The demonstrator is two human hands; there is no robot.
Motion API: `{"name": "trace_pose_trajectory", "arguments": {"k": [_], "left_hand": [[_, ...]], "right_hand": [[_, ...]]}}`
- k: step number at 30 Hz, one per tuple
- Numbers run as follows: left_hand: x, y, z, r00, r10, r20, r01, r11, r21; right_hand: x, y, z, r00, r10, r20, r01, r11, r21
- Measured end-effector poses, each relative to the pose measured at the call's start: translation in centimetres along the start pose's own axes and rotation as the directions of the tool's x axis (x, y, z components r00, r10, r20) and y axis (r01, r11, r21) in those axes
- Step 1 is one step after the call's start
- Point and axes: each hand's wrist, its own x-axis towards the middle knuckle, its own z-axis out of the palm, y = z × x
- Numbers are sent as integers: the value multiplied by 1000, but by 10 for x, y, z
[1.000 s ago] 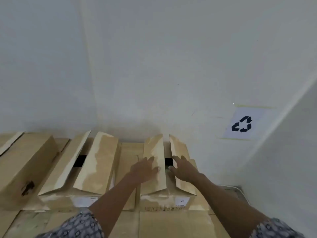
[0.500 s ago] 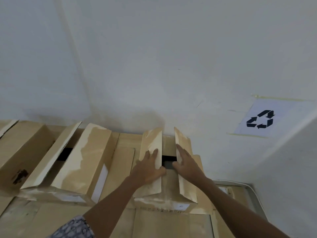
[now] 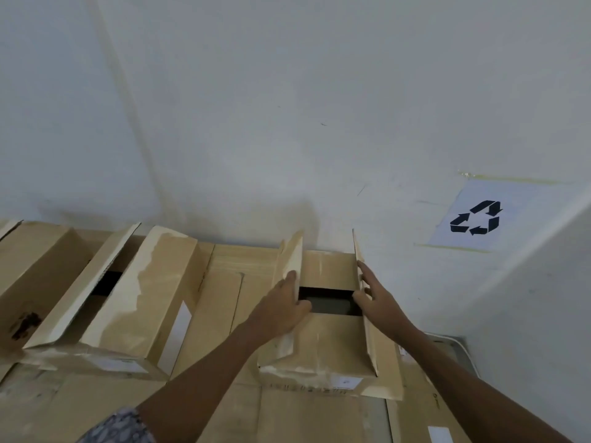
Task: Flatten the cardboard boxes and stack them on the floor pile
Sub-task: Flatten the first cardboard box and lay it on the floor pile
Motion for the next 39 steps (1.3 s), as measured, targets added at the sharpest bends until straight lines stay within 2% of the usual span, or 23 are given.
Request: {"name": "trace_pose_trajectory", "arguments": {"k": [2, 4, 5, 7, 8, 9, 10, 12, 14, 16, 19, 21, 25, 27, 29, 31, 32, 35, 36, 38, 39], "left_hand": [[1, 1, -10, 997, 8, -77, -3, 998, 65], [0, -1, -17, 993, -21, -119, 48, 971, 236], [-3, -2, -19, 989, -27, -145, 82, 919, 386], [-7, -5, -20, 981, 65, -185, 89, 692, 716], [-10, -3, -20, 980, 118, -160, 62, 580, 812], [-10, -1, -19, 984, 143, -110, 25, 497, 867], [-9, 0, -15, 987, 150, -59, -12, 434, 901], [-5, -1, -7, 996, 82, -23, -8, 353, 935], [-3, -3, 1, 998, -23, -62, 66, 294, 954], [-1, -9, 6, 994, -56, -90, 102, 273, 957], [2, -21, 12, 996, -19, -84, 86, 285, 955], [-1, -25, 13, 999, -13, -48, 49, 330, 943], [-4, -32, 9, 1000, -8, -26, 27, 445, 895], [-3, -33, 6, 1000, -7, -30, 30, 500, 865], [-5, -28, 1, 999, -8, -54, 49, 565, 824], [-9, -26, -6, 999, -40, -28, 47, 628, 777], [-9, -29, -8, 998, 17, -67, 38, 671, 741], [-18, -25, -15, 985, 30, -167, 84, 770, 632], [-21, -22, -16, 981, -3, -195, 120, 797, 592], [-28, -15, -17, 957, -233, -174, 284, 874, 395], [-33, -9, -19, 922, -373, -108, 388, 887, 252]], "right_hand": [[0, 2, -10, 999, -28, -33, 28, 1000, 7], [1, 2, -21, 992, -100, -82, 98, 995, -26], [2, 4, -26, 985, -144, -100, 136, 987, -83], [7, 11, -32, 975, -195, -103, 148, 925, -351], [11, 13, -32, 977, -188, -102, 99, 820, -564], [15, 14, -29, 979, -181, -89, 55, 664, -746], [18, 12, -26, 987, -152, -54, 32, 513, -858], [24, 7, -18, 997, -73, 0, 22, 307, -951], [30, 2, -15, 999, -43, -3, 4, 156, -988], [39, -1, -15, 999, -38, -20, -18, 57, -998], [55, -2, -12, 1000, -26, 1, 1, 21, -1000], [67, -1, -9, 999, -41, 11, 11, -6, -1000], [83, 3, 4, 1000, -11, 19, 17, -167, -986], [91, 3, 9, 999, 10, 37, 39, -216, -976], [99, 5, 10, 999, 14, 49, 51, -189, -981], [104, 6, 8, 999, 25, 40, 42, -120, -992], [106, 5, 5, 999, 26, 33, 35, -80, -996], [112, -1, -10, 1000, 15, 26, 24, 103, -994], [116, -2, -17, 999, 7, 35, 33, 188, -982], [122, -3, -31, 1000, -1, 31, 29, 347, -938], [126, -2, -37, 1000, -5, 7, 8, 405, -914]]}}
